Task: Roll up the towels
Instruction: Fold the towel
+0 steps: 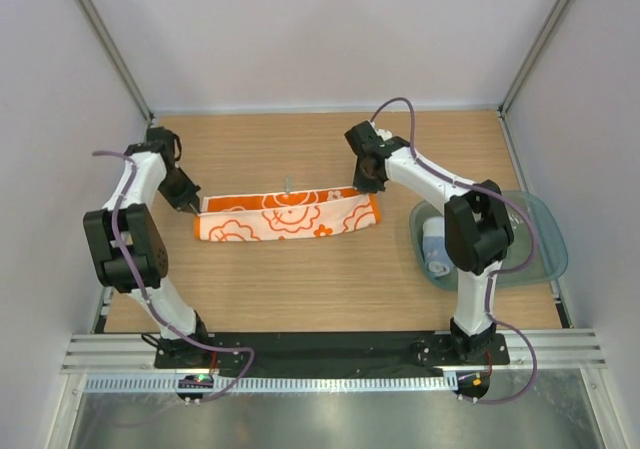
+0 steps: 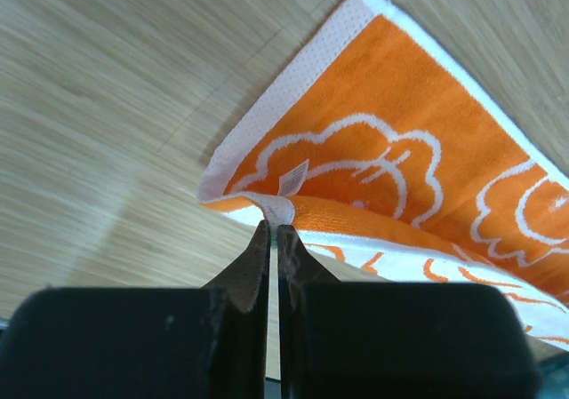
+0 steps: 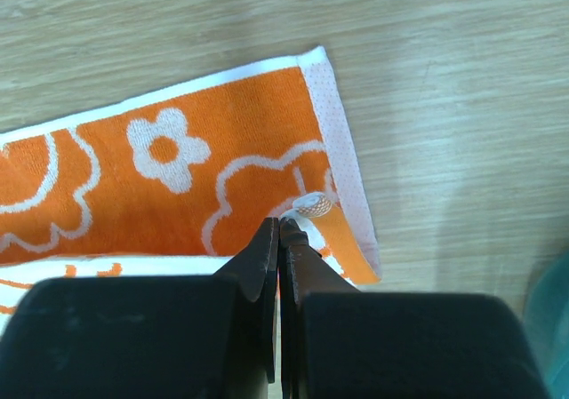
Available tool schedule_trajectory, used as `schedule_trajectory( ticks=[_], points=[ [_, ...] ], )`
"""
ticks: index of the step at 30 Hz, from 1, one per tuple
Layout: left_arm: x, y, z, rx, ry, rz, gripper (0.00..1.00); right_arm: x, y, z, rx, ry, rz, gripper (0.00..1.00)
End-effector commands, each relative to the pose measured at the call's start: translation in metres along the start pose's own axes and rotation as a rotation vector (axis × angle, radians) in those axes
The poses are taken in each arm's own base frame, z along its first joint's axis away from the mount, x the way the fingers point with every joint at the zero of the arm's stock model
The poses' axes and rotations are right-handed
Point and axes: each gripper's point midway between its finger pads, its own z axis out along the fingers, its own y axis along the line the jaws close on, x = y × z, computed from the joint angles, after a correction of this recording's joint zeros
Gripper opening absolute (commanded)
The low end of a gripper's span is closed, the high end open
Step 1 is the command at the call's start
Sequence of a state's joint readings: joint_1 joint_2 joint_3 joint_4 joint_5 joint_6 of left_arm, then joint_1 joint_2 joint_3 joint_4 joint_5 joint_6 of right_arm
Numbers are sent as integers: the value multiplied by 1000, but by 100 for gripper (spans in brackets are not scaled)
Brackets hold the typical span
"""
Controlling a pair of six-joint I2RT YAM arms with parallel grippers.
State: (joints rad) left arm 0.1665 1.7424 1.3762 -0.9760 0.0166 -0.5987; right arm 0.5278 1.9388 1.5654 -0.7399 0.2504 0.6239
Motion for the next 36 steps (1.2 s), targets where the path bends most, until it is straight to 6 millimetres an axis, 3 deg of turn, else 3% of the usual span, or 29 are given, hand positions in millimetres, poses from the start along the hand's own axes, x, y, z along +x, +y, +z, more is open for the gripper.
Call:
schedule_trajectory(
  ticks=[1,14,27,31,34,36],
  points=[
    [-30,-5,-6,-4,-83,-6,0,-18,9,-4,-25,-27,-11,1],
    [-49,-15,17,-34,-55,-14,0,-40,12,16,-19,-17,-3,1],
    [-60,-21,48,-59,-15,-9,0,-37,10,56,2,33,7,1],
    [-68,-31,53,-18,-20,6,0,-37,6,67,15,45,16,1],
    [-77,-37,49,-1,-47,23,9,-40,3,74,25,44,25,1],
    [-85,-41,45,17,-77,36,17,-46,2,76,26,41,36,10]
  ],
)
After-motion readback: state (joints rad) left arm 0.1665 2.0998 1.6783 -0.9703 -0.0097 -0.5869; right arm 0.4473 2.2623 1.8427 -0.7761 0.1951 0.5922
